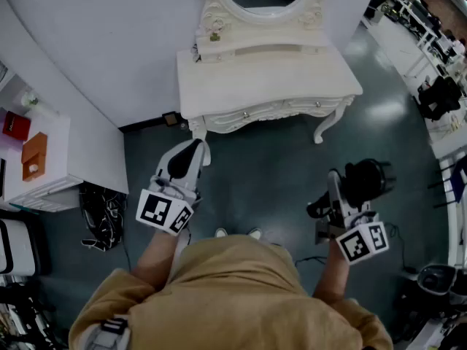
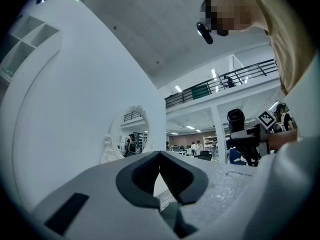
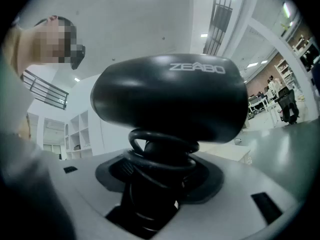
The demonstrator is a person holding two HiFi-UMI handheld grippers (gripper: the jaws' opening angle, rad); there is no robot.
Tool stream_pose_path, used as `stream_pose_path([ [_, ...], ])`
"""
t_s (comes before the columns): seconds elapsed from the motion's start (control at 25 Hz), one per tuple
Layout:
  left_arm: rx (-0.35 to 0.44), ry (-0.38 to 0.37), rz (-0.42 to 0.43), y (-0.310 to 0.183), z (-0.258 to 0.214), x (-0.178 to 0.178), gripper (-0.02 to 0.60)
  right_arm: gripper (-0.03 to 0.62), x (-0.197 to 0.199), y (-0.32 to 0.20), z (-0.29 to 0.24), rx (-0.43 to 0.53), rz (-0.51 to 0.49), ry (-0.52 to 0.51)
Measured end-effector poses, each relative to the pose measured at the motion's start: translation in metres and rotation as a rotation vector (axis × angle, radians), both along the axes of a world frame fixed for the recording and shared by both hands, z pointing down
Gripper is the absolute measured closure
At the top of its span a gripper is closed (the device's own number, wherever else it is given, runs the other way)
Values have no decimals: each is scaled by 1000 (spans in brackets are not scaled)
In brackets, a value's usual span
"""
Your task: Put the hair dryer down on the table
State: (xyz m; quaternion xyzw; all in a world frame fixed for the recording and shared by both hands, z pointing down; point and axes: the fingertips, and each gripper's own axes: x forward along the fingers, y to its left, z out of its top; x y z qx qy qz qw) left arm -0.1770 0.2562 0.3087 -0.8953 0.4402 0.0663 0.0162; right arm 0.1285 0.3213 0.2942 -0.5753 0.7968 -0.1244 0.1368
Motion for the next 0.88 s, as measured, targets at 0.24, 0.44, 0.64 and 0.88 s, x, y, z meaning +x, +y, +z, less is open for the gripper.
stream_pose_path([
  [0.24, -2, -3, -11, 3, 1, 6, 578, 341, 8, 0, 4, -4, -3, -7],
  [0.44, -8, -12, -23, 4, 2, 12, 578, 340, 14, -4, 5, -6, -13, -14],
  [0.64, -23, -23, -43, 4, 6, 21, 578, 341, 27, -6, 8, 0, -38, -46],
  [0.88, -27, -55, -58, 4, 13, 35, 578, 341, 41, -11, 15, 23, -54, -25],
])
